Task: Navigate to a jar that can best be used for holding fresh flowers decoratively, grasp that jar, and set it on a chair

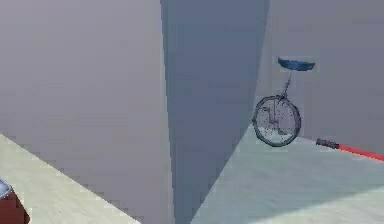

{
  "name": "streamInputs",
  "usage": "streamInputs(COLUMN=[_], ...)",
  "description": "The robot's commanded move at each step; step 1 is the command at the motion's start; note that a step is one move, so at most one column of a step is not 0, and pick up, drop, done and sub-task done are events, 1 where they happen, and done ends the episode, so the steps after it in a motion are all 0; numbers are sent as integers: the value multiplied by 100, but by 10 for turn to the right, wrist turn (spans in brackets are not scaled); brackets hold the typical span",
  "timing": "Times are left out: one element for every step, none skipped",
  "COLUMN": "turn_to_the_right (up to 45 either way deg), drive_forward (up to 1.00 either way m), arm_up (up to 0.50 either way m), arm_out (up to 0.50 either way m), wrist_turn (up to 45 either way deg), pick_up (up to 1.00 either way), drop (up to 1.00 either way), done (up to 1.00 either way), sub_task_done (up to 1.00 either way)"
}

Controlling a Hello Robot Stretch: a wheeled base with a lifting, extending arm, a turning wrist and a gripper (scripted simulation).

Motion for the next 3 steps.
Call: streamInputs(turn_to_the_right=[-450, -150, 0], drive_forward=[0, 0, 25], arm_up=[0, 0, 0], arm_out=[0, 0, 0], wrist_turn=[0, 0, 0], pick_up=[0, 0, 0], drop=[0, 0, 0], done=[0, 0, 0], sub_task_done=[0, 0, 0])
